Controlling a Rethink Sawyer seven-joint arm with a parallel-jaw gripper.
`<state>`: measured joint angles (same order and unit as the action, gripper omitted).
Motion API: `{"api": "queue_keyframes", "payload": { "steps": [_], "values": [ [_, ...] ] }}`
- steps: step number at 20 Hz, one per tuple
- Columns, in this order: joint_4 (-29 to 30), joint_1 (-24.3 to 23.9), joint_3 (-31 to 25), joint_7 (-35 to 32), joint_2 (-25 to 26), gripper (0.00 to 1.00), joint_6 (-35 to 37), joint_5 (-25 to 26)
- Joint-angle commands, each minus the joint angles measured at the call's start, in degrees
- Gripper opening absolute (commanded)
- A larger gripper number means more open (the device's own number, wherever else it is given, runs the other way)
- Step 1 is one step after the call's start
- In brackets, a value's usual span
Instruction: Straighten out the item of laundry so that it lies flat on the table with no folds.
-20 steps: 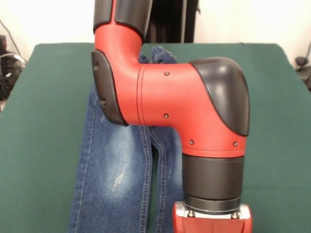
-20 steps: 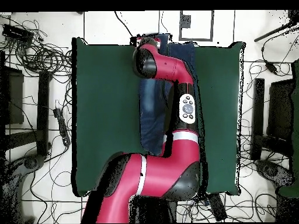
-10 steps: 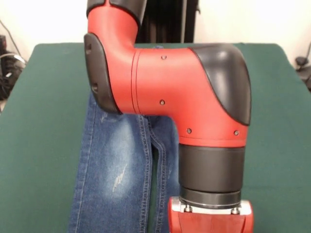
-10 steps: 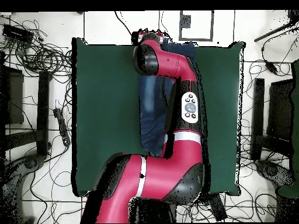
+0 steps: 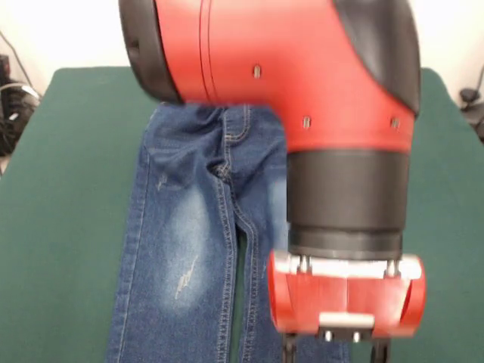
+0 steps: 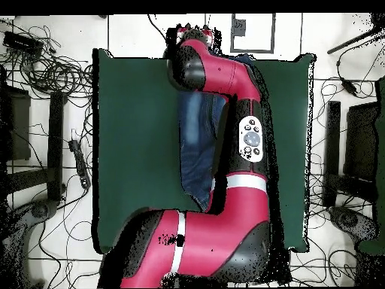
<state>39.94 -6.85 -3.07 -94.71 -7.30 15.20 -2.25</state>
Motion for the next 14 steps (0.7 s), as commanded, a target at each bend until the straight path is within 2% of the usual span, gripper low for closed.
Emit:
{"api": "queue_keyframes", "payload": {
  "steps": [1,5,7,9,14],
  "values": [
    [21.0,1.5,3.5,-15.7,-11.7,1.00,17.0,-4.4],
    [23.6,0.4,6.6,-6.1,-14.7,1.00,28.6,-1.7],
    [25.3,-0.9,6.0,-1.0,-15.8,1.00,31.8,0.1],
    [26.7,-1.9,5.4,0.4,-16.3,1.00,31.8,0.9],
    [25.7,-0.9,8.4,0.1,-15.7,1.00,40.0,4.7]
  ]
}}
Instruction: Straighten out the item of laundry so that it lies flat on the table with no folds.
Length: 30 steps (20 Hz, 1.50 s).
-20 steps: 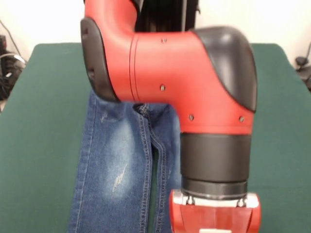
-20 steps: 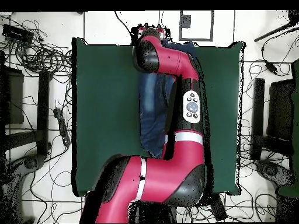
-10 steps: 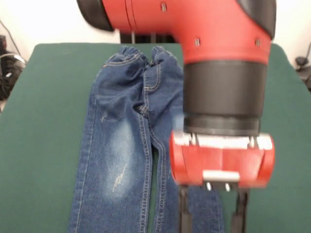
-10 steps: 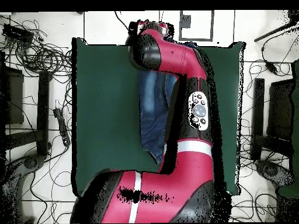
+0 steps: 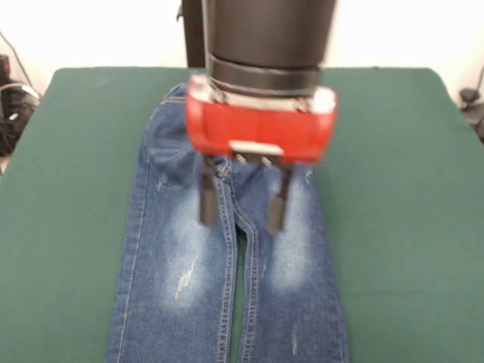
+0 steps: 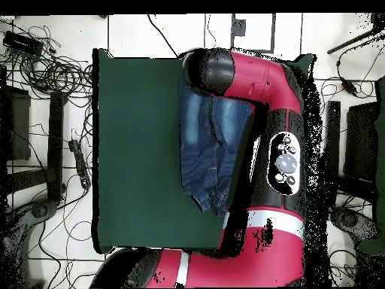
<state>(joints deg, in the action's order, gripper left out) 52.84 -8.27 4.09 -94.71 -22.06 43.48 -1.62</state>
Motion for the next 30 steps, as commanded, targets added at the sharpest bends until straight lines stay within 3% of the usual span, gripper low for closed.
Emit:
{"api": "queue_keyframes", "payload": {
  "steps": [1,4,7,11,13,15,18,21,25,30],
  "values": [
    [13.0,0.6,1.7,-0.5,-0.8,1.00,11.6,4.7],
    [14.3,0.3,2.3,-1.0,-1.1,1.00,9.2,6.6],
    [15.4,0.8,4.1,-7.4,-1.1,1.00,9.0,6.1],
    [18.3,-0.7,2.2,-2.7,-2.2,1.00,4.1,7.9],
    [19.8,-1.6,-0.1,3.2,-3.1,1.00,-0.5,10.5],
    [20.5,-1.9,-0.7,1.9,-3.1,1.00,-2.8,11.0],
    [21.3,-1.3,-0.8,1.3,-4.0,1.00,1.9,10.6],
    [21.3,1.6,2.9,-4.7,-4.8,1.00,11.3,9.9],
    [22.2,4.1,4.7,-7.9,-6.5,1.00,22.9,7.6],
    [23.3,4.5,3.8,-9.3,-7.9,1.00,29.1,5.5]
  ]
}}
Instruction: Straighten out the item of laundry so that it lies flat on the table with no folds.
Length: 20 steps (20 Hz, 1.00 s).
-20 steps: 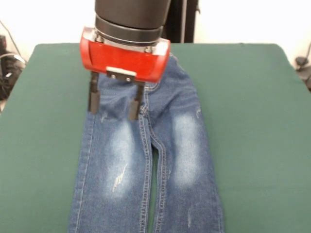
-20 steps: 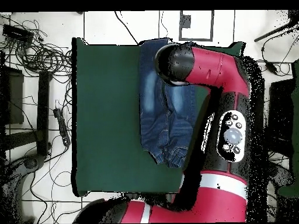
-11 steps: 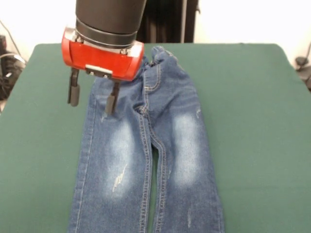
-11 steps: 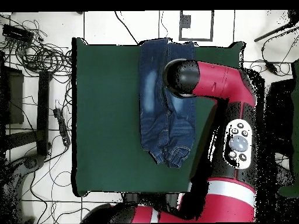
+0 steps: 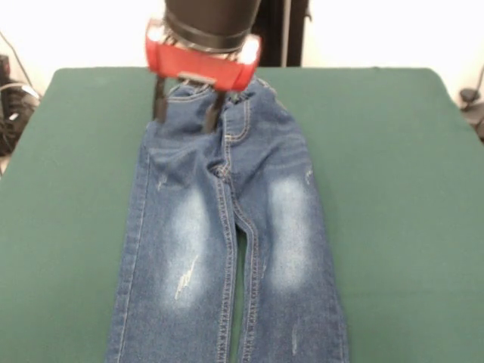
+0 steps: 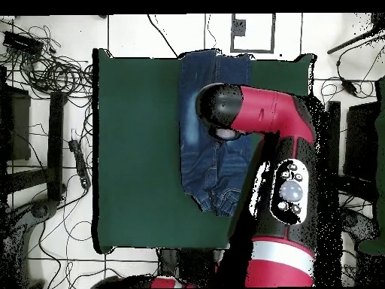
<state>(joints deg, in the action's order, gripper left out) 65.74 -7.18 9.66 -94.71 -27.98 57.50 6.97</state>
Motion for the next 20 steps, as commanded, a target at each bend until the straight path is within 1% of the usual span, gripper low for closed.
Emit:
{"api": "queue_keyframes", "payload": {
  "steps": [1,4,6,11,14,15,17,20],
  "values": [
    [10.3,3.5,-1.8,-9.5,-2.1,1.00,16.1,-3.2],
    [8.1,3.9,-1.5,-9.5,-1.7,1.00,19.8,-2.8],
    [7.7,4.0,-1.3,-9.9,-1.4,1.00,20.1,-2.5],
    [7.1,3.2,-3.0,-6.6,0.2,1.00,15.6,-0.7],
    [7.8,2.5,-4.8,-4.8,1.5,1.00,8.2,-0.3],
    [8.6,2.1,-5.5,-4.8,1.8,1.00,5.6,-0.6],
    [9.9,1.6,-6.3,-5.9,2.1,1.00,3.2,-2.0],
    [11.5,1.4,-6.6,-8.1,2.0,1.00,2.2,-4.2]
  ]
}}
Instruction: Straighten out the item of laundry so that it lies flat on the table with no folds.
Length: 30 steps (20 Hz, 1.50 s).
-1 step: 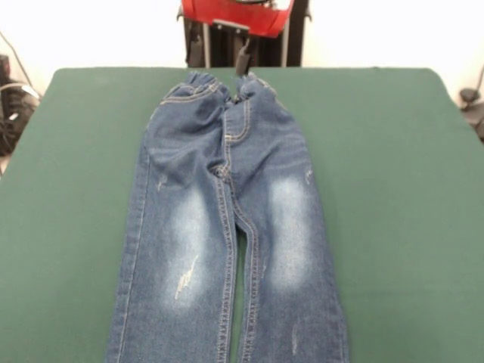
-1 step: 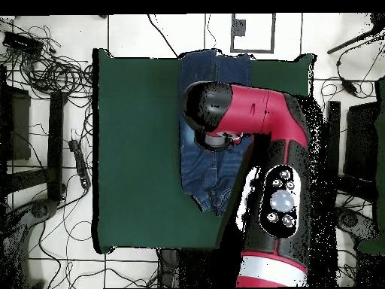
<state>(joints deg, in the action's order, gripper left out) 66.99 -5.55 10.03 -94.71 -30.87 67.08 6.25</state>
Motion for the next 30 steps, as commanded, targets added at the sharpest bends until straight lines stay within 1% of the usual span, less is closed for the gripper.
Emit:
{"api": "queue_keyframes", "payload": {
  "steps": [1,3,7,11,16,19,24,30],
  "values": [
    [10.6,-0.4,-7.2,-8.3,4.9,1.00,-7.7,-4.0],
    [11.3,-0.4,-7.3,-8.9,4.5,1.00,-7.8,-4.9],
    [11.4,-0.7,-7.9,-11.1,4.6,1.00,-1.3,-9.5],
    [10.5,0.2,-6.9,-12.5,5.4,1.00,2.5,-11.2],
    [11.8,0.5,-7.1,-12.1,5.3,1.00,2.6,-13.9],
    [12.0,1.3,-6.3,-11.7,5.3,1.00,3.4,-13.6],
    [11.8,2.1,-5.4,-13.1,6.6,1.00,6.1,-13.8],
    [13.7,2.7,-5.3,-12.5,8.2,1.00,2.1,-13.4]
  ]
}}
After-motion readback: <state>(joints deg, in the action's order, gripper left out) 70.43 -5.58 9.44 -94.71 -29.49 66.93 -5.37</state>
